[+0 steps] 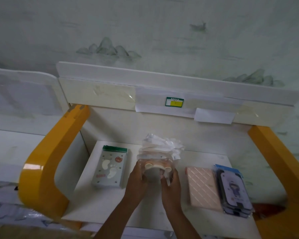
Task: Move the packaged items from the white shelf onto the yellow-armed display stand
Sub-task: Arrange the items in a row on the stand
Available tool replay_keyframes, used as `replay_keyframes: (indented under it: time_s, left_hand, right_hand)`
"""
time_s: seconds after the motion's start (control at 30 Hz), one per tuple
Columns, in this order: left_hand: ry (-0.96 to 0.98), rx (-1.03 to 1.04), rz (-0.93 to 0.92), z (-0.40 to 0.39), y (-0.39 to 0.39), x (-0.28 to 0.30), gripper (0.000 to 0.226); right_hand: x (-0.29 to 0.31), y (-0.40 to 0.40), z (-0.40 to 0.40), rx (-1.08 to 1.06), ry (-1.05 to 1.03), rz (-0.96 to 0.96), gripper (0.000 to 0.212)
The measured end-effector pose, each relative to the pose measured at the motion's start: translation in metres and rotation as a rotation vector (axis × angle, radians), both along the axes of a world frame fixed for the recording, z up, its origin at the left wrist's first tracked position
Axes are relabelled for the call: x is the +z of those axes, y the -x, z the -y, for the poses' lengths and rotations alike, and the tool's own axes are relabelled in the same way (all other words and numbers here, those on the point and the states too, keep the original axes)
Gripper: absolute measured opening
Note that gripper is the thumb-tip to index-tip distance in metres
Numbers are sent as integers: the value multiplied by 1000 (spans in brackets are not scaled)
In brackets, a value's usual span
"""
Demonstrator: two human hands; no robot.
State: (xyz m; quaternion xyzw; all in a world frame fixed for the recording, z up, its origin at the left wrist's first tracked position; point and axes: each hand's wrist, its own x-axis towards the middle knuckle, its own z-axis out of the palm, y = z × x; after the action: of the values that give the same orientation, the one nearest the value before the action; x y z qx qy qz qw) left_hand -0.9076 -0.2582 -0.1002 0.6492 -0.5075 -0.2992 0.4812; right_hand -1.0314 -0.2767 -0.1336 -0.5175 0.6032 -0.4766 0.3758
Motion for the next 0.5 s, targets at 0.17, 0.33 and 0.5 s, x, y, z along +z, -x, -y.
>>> replay_keyframes:
  time_s: [0.17,0.33,0.5]
  left_hand:
    - [-83,-23,-66,3,-5,-3,41]
    - [-59,-100,5,3,-3,-4,22]
    - [-49,-162,118,1,-3,4,25]
  right_hand:
    - [1,-5,-1,-30,62,-127,32]
    - [-7,-4,-5,41,134,-449,53]
    - [2,1,-1,42,123,-522,80]
